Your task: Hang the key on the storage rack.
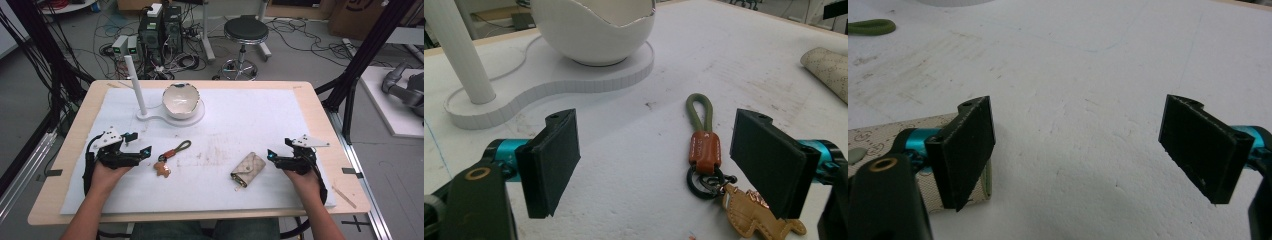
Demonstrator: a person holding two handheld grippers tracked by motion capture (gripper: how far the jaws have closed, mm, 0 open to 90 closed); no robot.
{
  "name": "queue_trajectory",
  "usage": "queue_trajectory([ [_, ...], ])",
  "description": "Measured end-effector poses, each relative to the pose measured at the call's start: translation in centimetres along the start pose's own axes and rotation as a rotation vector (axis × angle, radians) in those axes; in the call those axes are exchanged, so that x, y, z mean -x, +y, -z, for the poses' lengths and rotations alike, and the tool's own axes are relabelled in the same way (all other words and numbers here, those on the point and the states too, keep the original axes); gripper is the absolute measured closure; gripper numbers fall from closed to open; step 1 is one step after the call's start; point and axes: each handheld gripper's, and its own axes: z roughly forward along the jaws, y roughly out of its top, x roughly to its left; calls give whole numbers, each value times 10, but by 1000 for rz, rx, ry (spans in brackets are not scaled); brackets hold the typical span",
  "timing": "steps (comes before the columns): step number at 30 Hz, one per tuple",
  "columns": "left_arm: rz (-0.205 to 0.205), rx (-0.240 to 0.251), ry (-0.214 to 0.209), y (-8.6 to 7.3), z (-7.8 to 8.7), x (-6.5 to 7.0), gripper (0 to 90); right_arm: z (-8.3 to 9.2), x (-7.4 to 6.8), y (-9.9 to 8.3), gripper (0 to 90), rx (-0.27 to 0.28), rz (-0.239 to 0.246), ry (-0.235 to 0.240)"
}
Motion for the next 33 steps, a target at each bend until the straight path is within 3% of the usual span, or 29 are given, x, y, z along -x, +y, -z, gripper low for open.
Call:
queue_trajectory([
  [33, -33, -85, -35, 0, -17, 9, 199, 8, 0, -4, 150, -3, 12, -19],
])
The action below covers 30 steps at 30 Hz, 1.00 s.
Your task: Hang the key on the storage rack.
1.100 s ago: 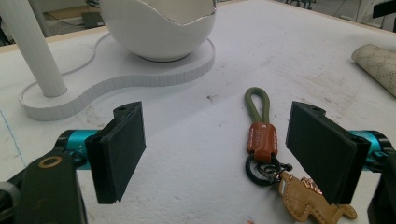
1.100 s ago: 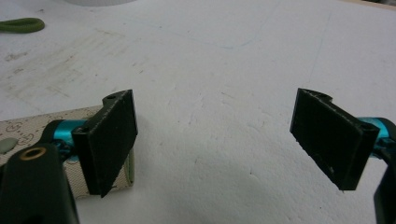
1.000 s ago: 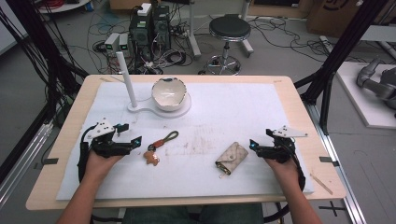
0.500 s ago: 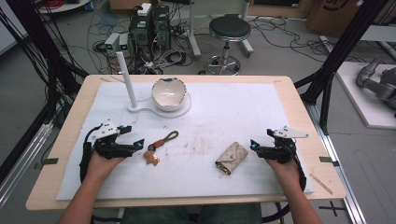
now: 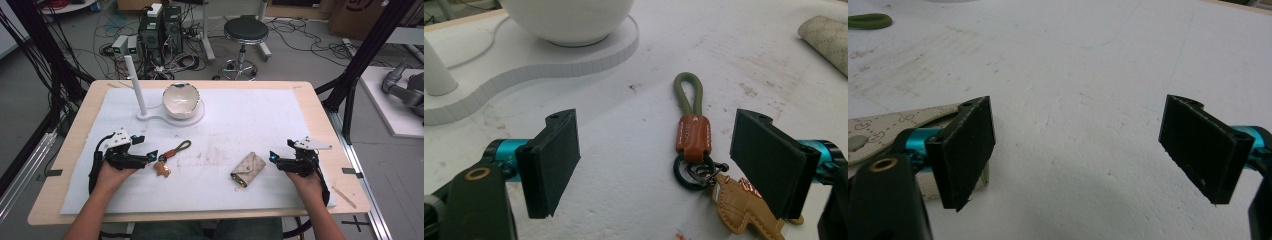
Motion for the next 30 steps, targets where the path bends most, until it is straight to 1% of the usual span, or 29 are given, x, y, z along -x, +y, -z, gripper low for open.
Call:
queue_trajectory([
  [2, -11, -3, -4, 2, -3, 1, 199, 2, 1, -1, 150, 2, -1, -5],
  [4, -5, -13, -16, 3, -9, 3, 199, 5, 1, -3, 150, 4, -3, -11],
  [7, -8, -26, -23, 3, -13, 4, 199, 7, 2, -4, 150, 2, -1, -14],
  [8, -15, -42, -26, 5, -15, 5, 199, 10, 3, -6, 150, 2, -10, -19],
  [9, -22, -45, -27, 6, -17, 6, 199, 10, 3, -6, 150, 2, -10, -19],
  [12, -26, -50, -40, 8, -23, 9, 199, 15, 5, -9, 150, 3, -16, -27],
  [15, -39, -71, -51, 10, -30, 12, 199, 20, 7, -12, 150, 3, -22, -37],
  [16, -37, -72, -53, 10, -32, 12, 199, 22, 7, -13, 150, 4, -25, -40],
  [18, -37, -75, -54, 11, -34, 13, 199, 23, 8, -14, 150, 4, -23, -43],
  [19, -42, -84, -54, 11, -35, 12, 199, 25, 8, -15, 150, 4, -25, -45],
  [20, -35, -84, -53, 10, -37, 13, 199, 27, 9, -17, 150, 3, -30, -48],
  [21, -41, -98, -49, 10, -39, 13, 199, 28, 9, -17, 150, 4, -30, -49],
  [23, -36, -105, -46, 11, -40, 13, 199, 30, 10, -19, 150, 2, -32, -53],
  [24, -35, -121, -42, 11, -43, 12, 199, 31, 10, -20, 150, 2, -32, -53],
  [25, -34, -123, -43, 12, -44, 13, 199, 32, 10, -20, 150, 1, -37, -56],
  [27, -37, -132, -42, 12, -45, 13, 199, 34, 11, -21, 150, 1, -39, -58],
  [28, -45, -149, -41, 12, -49, 14, 199, 34, 11, -22, 150, 1, -39, -59],
  [29, -45, -149, -41, 12, -49, 14, 199, 34, 11, -22, 150, 1, -39, -59],
  [30, -58, -172, -40, 12, -52, 15, 199, 36, 11, -23, 150, -1, -39, -61],
])
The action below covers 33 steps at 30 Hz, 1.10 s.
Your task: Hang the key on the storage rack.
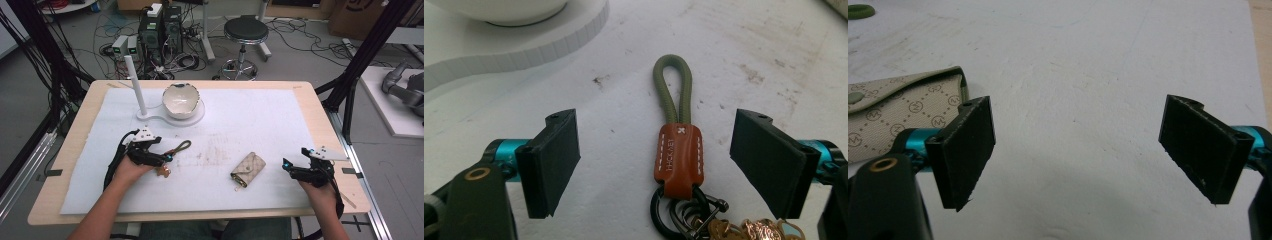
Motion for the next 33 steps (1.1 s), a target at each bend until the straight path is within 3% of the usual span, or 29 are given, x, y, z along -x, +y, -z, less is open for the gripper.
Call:
queue_trajectory([
  [4, -17, -54, 14, 2, -6, 2, 200, 2, 1, -2, 150, -2, -6, -1],
  [9, -27, -103, 34, 3, -11, 3, 290, 5, 2, -4, 150, -7, -6, -2],
  [16, -17, -103, 16, 4, -11, 2, 407, 7, 2, -6, 150, -8, -7, -3],
  [27, -84, -97, -38, 5, -10, 9, 665, 4, 1, -4, 150, -6, -4, 6],
  [33, -88, -95, -50, 6, -9, 9, 677, -1, -2, -2, 150, -11, 9, 23],
])
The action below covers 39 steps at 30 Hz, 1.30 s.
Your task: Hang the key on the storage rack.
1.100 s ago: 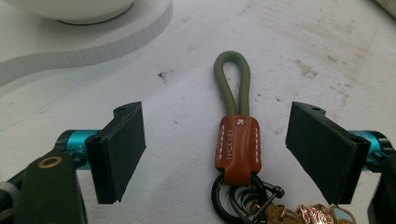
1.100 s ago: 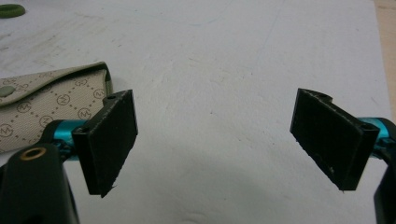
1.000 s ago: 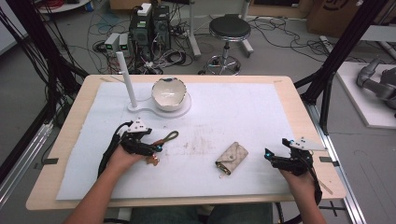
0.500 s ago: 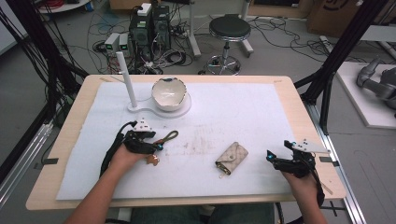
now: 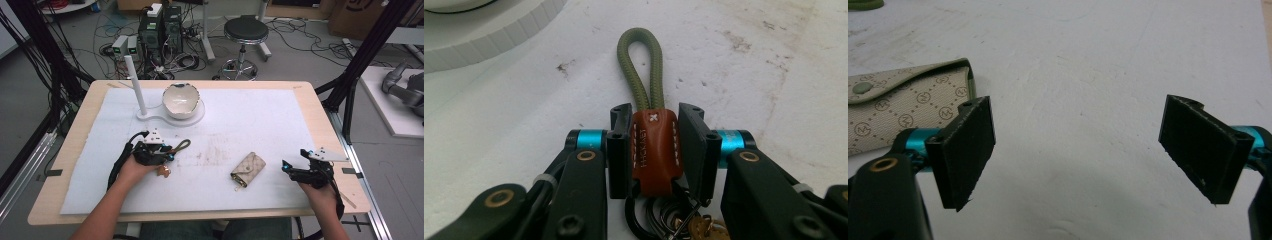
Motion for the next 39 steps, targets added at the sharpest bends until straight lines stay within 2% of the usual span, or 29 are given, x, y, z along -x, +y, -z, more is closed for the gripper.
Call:
queue_trajectory([
  [2, -12, 8, 4, 1, 2, 2, 679, -1, -1, 1, 150, 1, 2, 3],
  [3, -17, 32, 9, 3, 5, 3, 680, -2, -1, 1, 150, 1, 3, 4],
  [4, -17, 32, 9, 3, 5, 3, 679, -2, -1, 1, 150, 1, 3, 5],
  [8, -14, 95, 32, 6, 16, 3, 680, -3, 0, 2, 150, 3, 1, 5],
  [9, -14, 95, 32, 6, 16, 3, 680, -3, 0, 2, 150, 2, 3, 6],
  [11, -16, 137, 54, 9, 25, 5, 681, -4, -1, 3, 150, 3, 3, 5],
  [12, -16, 137, 54, 9, 25, 5, 681, -4, -1, 3, 150, 3, 2, 8],
  [13, -4, 184, 53, 13, 32, 6, 681, -5, -1, 3, 150, 4, 4, 9],
  [15, 1, 201, 53, 15, 36, 6, 681, -6, -1, 4, 150, 4, 5, 10],
  [16, 12, 239, 61, 18, 42, 7, 681, -7, -1, 5, 150, 4, 5, 10],
  [18, 12, 252, 67, 20, 46, 6, 681, -8, -1, 5, 150, 2, 5, 12],
  [20, 12, 299, 100, 25, 56, 4, 681, -12, -3, 8, 150, 1, 11, 16],
  [21, 12, 299, 100, 25, 56, 4, 681, -12, -4, 9, 150, 1, 10, 18],
  [22, 15, 310, 118, 27, 60, 3, 681, -13, -5, 9, 150, 3, 15, 20],
  [23, 29, 341, 139, 30, 68, 0, 681, -14, -7, 10, 150, 1, 13, 19],
  [24, 29, 341, 139, 30, 68, 0, 681, -14, -7, 11, 150, 3, 13, 21],
  [26, 31, 361, 166, 33, 76, -2, 682, -16, -9, 13, 150, 5, 16, 26],
  [34, 62, 422, 284, 40, 105, -14, 681, -21, -13, 17, 150, 8, 26, 39],
  [36, 75, 449, 318, 39, 114, -21, 681, -22, -14, 17, 150, 6, 26, 42],
  [39, 88, 466, 343, 38, 123, -26, 681, -23, -13, 18, 150, 8, 31, 40],
])
